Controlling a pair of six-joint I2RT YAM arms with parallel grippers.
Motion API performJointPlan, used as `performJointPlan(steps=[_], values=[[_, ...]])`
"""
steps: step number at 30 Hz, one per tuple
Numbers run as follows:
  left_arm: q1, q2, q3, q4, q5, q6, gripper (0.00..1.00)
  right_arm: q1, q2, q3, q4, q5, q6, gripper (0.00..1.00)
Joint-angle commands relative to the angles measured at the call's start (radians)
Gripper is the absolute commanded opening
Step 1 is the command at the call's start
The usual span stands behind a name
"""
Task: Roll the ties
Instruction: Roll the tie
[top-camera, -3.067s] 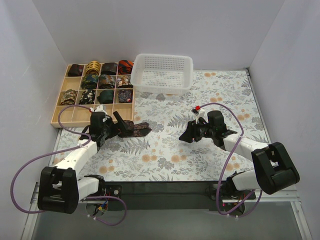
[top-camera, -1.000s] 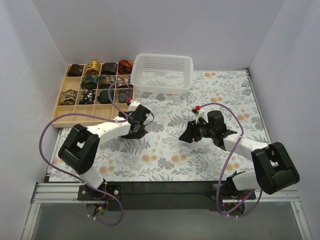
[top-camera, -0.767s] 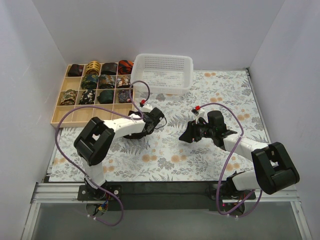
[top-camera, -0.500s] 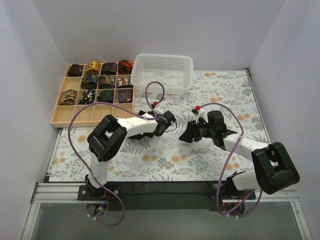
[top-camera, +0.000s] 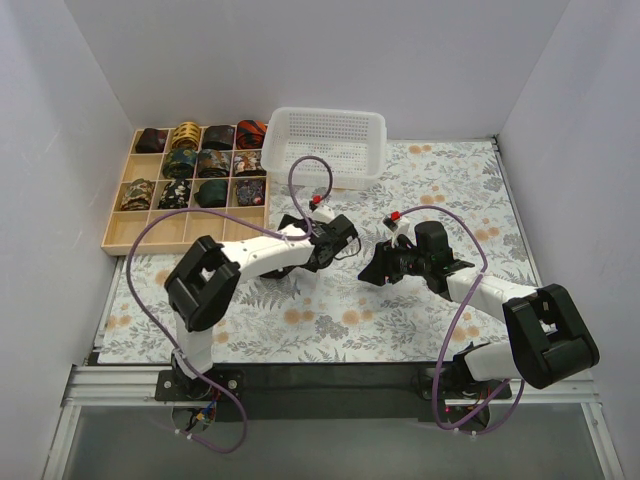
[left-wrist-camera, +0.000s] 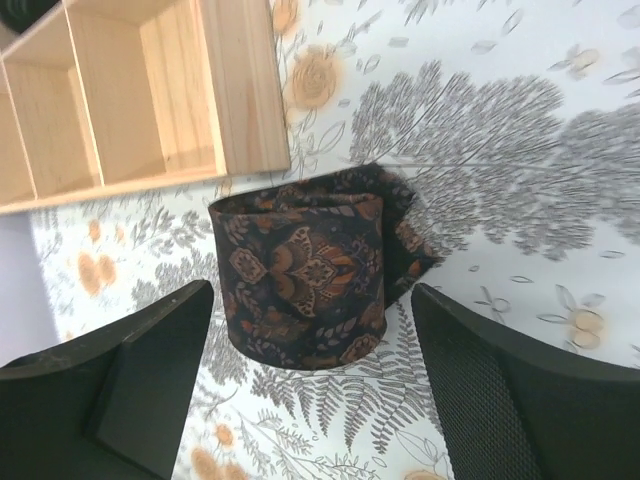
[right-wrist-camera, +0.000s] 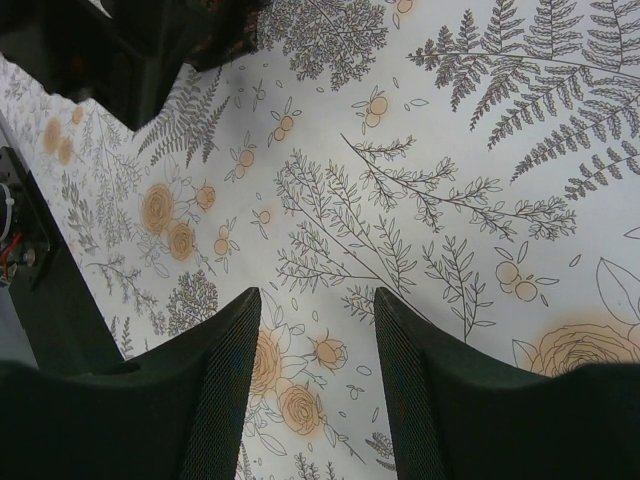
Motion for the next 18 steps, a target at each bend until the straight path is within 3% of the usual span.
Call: performJointPlan(steps=[1, 5, 9, 10, 14, 18], values=[[0.003, -0.190, -0.036, 0.107, 0.054, 0.039, 0.76, 0.004, -0.009, 0.005, 0.043, -0.008, -0.003, 0.48], [0.067, -0.339, -0.120, 0.183, 0.187, 0.048, 0.86, 0.005, -0.014, 0.005, 0.043, -0.013, -0.003, 0.48], [0.208, -0.534, -0.305, 0.351, 0.434, 0.070, 0.95, 0.004, -0.014, 0.006, 0.043, -0.016, -0.003, 0.48], [0.242, -0.622, -0.405, 0.441, 0.560, 0.077, 0.97, 0.005, -0.015, 0.006, 0.043, -0.016, -0.001, 0.48], [0.414, -0.782, -0.592, 0.591, 0.713, 0.079, 0.98, 0.004, -0.014, 0.006, 0.043, -0.021, 0.000, 0.48], [0.546, -0.800, -0.695, 0.669, 0.902, 0.076, 0.98, 0.004, -0.009, 0.009, 0.043, -0.027, 0.000, 0.48]])
